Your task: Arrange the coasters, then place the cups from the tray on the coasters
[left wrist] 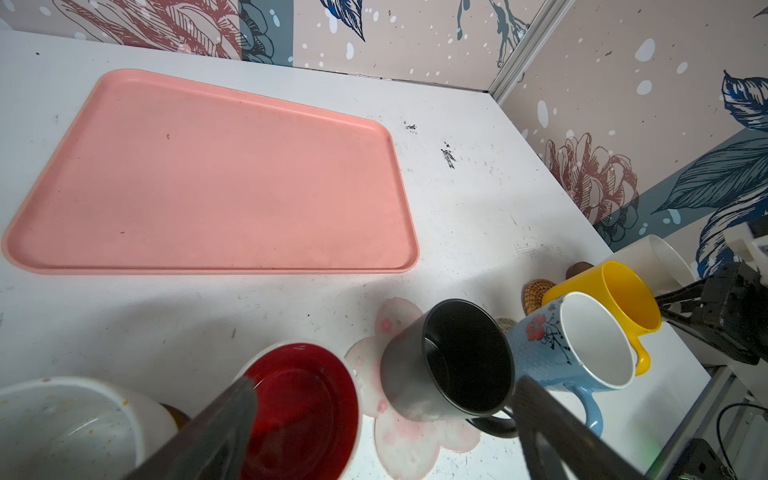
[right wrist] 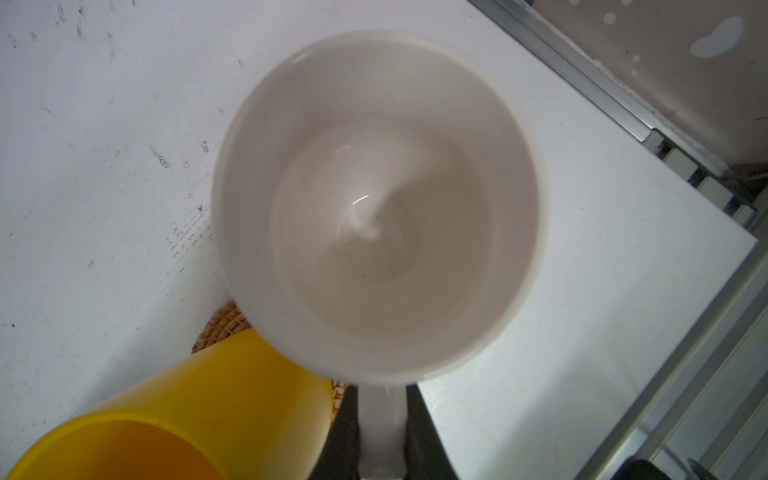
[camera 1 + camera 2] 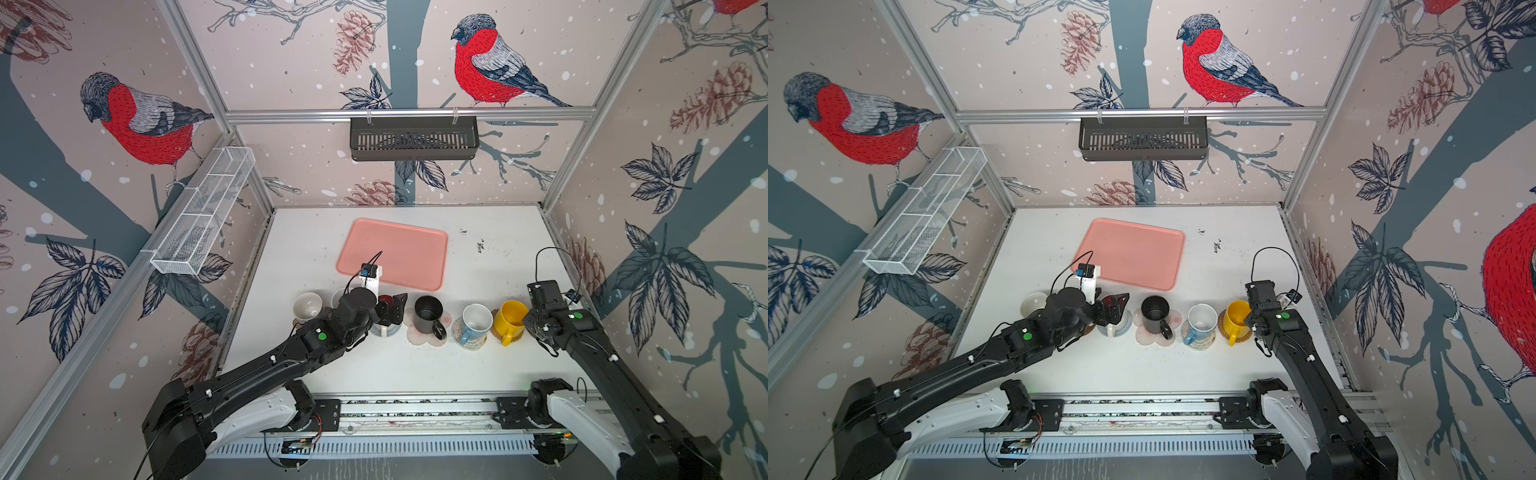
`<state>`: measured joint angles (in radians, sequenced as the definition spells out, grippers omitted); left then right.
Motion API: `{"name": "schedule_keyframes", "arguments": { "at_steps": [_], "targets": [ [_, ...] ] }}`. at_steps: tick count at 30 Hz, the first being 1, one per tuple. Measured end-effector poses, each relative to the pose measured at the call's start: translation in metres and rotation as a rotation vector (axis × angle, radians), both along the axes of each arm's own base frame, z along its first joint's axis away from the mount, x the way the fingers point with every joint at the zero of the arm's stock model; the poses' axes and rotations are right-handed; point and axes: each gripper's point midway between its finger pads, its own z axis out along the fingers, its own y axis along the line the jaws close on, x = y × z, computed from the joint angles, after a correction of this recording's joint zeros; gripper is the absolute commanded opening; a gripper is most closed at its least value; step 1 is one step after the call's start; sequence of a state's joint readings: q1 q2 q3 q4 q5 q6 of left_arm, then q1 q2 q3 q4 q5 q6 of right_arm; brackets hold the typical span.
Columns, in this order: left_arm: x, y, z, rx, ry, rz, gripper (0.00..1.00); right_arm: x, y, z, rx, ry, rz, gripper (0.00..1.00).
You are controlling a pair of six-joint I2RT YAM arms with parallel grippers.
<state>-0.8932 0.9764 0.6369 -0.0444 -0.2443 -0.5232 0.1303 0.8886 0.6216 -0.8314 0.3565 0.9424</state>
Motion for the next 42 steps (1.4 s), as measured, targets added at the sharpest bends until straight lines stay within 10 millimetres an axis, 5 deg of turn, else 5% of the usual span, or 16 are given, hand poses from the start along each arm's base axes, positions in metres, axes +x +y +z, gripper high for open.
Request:
{"name": "schedule_keyframes", "arguments": {
  "at_steps": [12,24,36,42],
  "targets": [
    [0.0,0.0,0.0,0.001,-0.001,0.002,0.96,0.005,0.0,0.004,-0.001,-0.028,0.0,0.41],
    [0.0,0.001,0.003,-0.001,-0.003,0.002,0.96,-0.001,-0.006,0.03,0.002,-0.095,-0.06,0.43],
    [0.004,0.002,0.038,-0.045,-0.047,0.024,0.96,0.031,-0.005,0.112,-0.054,-0.28,0.026,0.53],
    [0.01,0.011,0.077,-0.051,-0.088,0.084,0.96,0.066,0.003,0.155,-0.105,-0.476,0.144,0.74]
  ]
}}
